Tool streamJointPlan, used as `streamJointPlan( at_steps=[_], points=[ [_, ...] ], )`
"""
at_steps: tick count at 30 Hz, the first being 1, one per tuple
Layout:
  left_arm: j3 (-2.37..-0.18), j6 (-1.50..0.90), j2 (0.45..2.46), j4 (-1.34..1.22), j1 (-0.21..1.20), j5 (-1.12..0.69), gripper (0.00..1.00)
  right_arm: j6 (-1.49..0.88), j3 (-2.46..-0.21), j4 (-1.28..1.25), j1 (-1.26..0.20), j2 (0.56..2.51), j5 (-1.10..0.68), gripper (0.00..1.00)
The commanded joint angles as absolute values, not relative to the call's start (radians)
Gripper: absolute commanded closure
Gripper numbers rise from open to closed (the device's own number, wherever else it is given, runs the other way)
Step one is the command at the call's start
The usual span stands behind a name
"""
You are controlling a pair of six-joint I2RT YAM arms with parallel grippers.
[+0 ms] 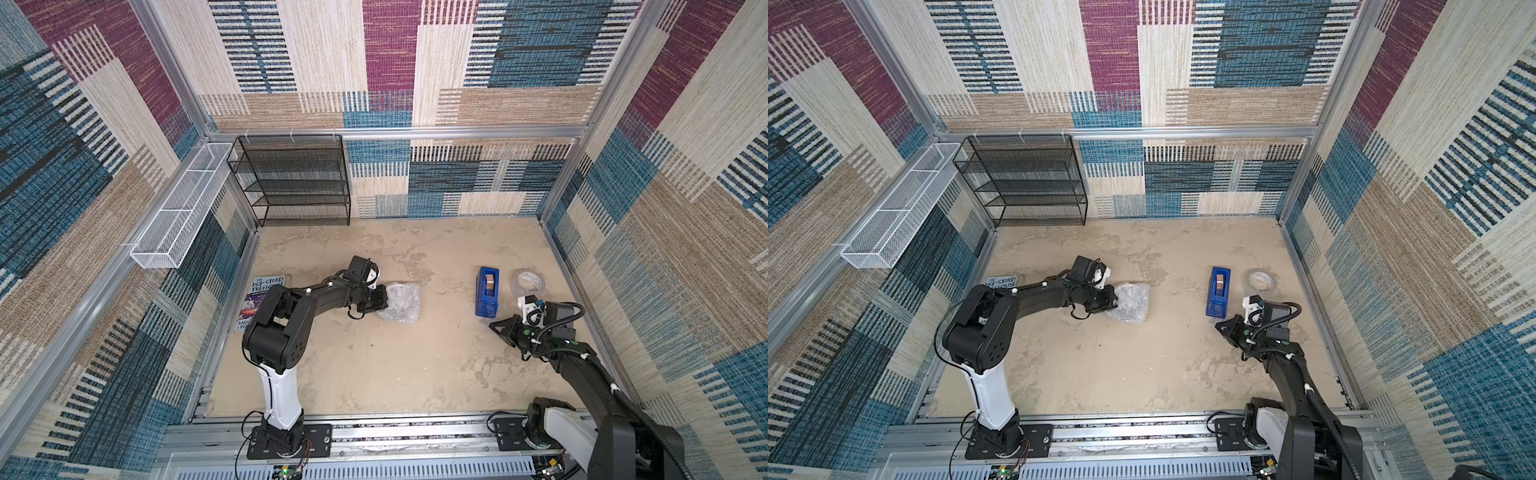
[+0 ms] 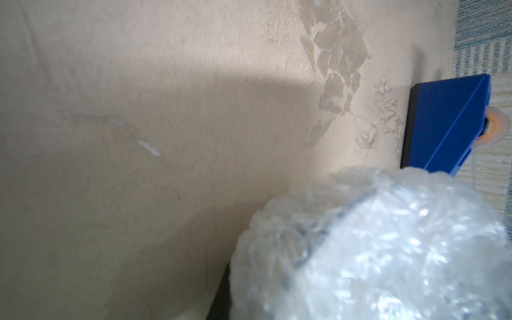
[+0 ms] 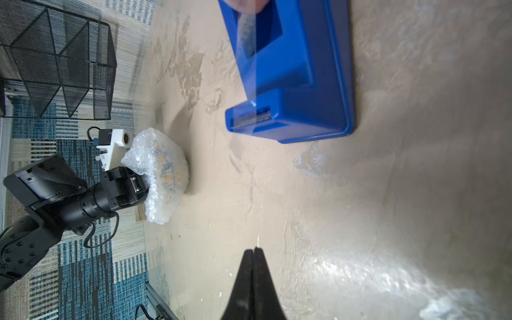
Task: Wrap bowls in bubble wrap
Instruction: Tear off the tape using the Tape Cutter.
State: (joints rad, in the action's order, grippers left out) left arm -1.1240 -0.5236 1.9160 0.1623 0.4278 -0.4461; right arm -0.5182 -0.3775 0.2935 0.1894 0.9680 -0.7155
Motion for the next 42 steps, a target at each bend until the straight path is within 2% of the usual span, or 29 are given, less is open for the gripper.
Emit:
streamJointPlan(
  at_steps=[1, 6, 7, 8, 14, 21, 28, 35, 42],
  points=[
    [-1.130, -0.502, 1.917, 0.173, 0.427, -0.446, 1.00, -0.543, -0.366, 0.319, 0.186, 0.962, -0.727, 1.00],
    [-1.124, -0.503, 1.908, 0.170, 0.427, -0.446, 1.00, -0.543, -0.351, 0.264, 0.189, 1.019, -0.705, 1.00],
    [-1.124, -0.503, 1.905, 0.170, 0.427, -0.445, 1.00, -0.544, -0.354, 0.252, 0.188, 1.033, -0.686, 0.90],
    [-1.123, -0.503, 1.904, 0.170, 0.427, -0.446, 1.00, -0.542, -0.356, 0.235, 0.189, 1.058, -0.677, 1.00],
    [-1.111, -0.505, 1.894, 0.164, 0.427, -0.452, 1.00, -0.543, -0.376, 0.148, 0.187, 1.180, -0.683, 1.00],
    [-1.105, -0.508, 1.890, 0.156, 0.427, -0.457, 1.00, -0.512, -0.438, 0.163, 0.186, 1.243, -0.679, 1.00],
    [-1.108, -0.509, 1.897, 0.155, 0.427, -0.462, 1.00, -0.550, -0.438, 0.124, 0.090, 1.311, -0.653, 1.00],
    [-1.106, -0.509, 1.891, 0.158, 0.426, -0.458, 1.00, -0.565, -0.461, 0.088, 0.086, 1.363, -0.669, 1.00],
    [-1.112, -0.496, 1.893, 0.176, 0.427, -0.449, 1.00, -0.674, -0.445, -0.035, -0.078, 1.480, -0.715, 1.00]
  ],
)
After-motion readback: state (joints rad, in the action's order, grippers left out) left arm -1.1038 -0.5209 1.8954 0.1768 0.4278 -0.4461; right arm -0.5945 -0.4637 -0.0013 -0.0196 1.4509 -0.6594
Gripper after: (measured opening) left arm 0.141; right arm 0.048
